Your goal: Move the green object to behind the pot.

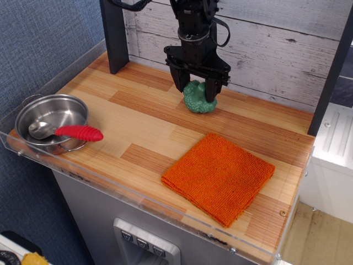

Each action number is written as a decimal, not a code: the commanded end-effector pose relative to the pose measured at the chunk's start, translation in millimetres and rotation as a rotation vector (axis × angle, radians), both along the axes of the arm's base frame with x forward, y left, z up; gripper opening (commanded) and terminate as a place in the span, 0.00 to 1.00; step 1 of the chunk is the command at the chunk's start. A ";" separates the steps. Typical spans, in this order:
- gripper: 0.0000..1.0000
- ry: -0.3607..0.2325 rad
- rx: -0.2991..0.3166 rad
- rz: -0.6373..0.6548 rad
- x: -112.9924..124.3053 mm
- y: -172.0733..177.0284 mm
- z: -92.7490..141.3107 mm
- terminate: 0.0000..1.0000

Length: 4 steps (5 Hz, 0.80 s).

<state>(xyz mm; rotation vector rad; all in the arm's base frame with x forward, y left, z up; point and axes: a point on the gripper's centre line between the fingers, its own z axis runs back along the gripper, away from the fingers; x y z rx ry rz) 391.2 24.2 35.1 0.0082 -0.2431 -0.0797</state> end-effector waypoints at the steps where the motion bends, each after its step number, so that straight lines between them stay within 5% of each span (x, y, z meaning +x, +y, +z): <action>1: 0.00 0.004 0.021 0.033 -17.8 23.7 36.6 0.00; 4: 0.00 0.030 0.028 0.117 -26.7 69.5 52.6 0.00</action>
